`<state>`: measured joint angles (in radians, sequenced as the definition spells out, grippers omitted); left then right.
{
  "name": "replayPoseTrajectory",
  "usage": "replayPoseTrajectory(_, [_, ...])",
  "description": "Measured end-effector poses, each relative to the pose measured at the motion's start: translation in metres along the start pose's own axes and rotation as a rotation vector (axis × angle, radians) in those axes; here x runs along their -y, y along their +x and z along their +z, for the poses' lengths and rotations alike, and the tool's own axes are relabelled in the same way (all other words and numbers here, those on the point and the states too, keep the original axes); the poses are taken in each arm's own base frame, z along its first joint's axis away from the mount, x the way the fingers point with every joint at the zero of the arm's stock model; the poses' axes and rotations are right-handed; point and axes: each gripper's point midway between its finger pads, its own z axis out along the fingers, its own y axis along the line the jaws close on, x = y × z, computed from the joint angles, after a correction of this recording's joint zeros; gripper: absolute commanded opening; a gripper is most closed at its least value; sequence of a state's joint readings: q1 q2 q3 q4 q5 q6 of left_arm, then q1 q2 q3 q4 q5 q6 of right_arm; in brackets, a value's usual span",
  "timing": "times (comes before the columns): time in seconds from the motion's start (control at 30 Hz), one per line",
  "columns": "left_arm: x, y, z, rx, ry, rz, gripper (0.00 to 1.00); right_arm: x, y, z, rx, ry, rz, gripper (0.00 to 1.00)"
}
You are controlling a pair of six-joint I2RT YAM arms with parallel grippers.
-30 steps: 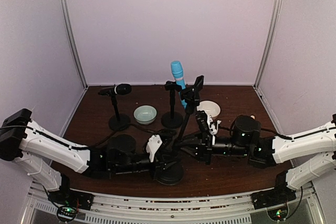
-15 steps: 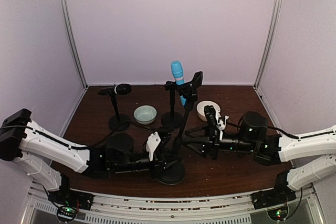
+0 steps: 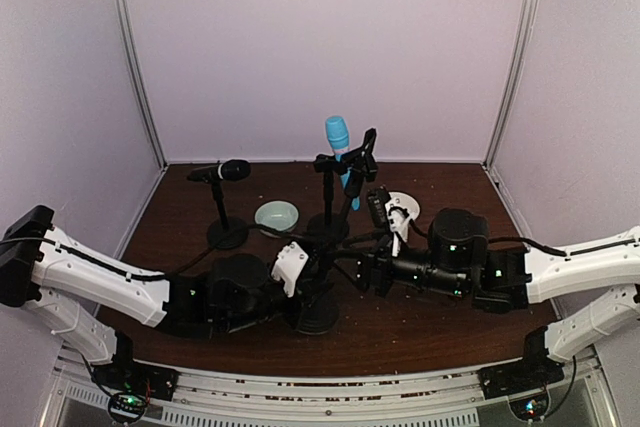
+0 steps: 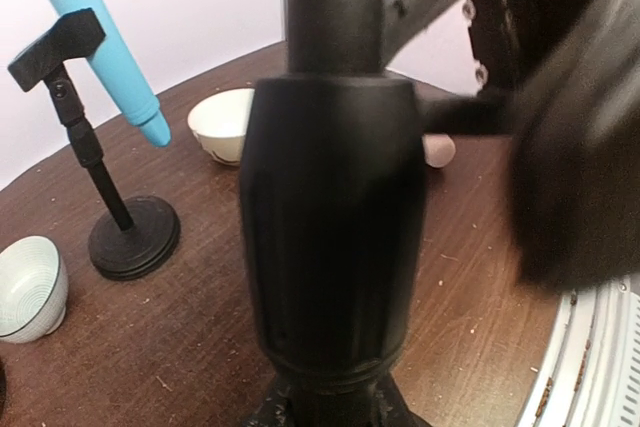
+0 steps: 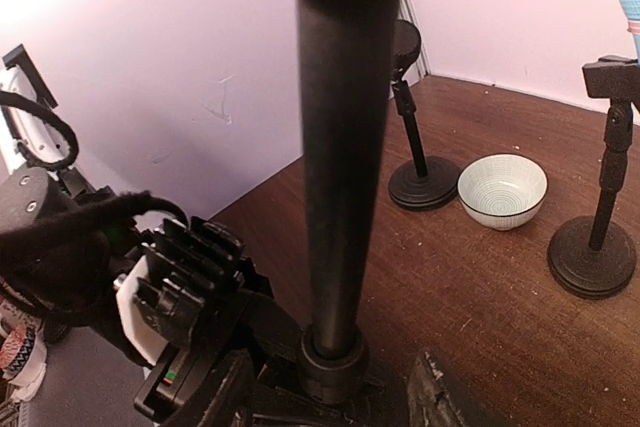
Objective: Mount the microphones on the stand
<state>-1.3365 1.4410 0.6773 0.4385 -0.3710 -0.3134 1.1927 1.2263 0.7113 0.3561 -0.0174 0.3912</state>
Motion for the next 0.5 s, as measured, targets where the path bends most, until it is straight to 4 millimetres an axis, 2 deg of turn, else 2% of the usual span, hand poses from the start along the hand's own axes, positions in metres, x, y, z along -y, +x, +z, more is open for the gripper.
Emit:
replayPoseTrajectory(0.13, [-0.004,0.000,-0.001,0.001,-0.031,0.003,0.00,0.006,0.009,0.015,-0.037,0.057,0.044,0.51])
replayPoseTrajectory(0.3, [-0.006,0.002,-0.002,-0.006,-0.055,0.006,0.00,0.013,0.018,0.020,-0.061,0.104,0.083,0.41])
replayPoseTrajectory(0.5, [-0.006,0.001,-0.002,-0.002,-0.064,0.007,0.00,0.011,0.016,0.021,-0.055,0.105,0.100,0.45])
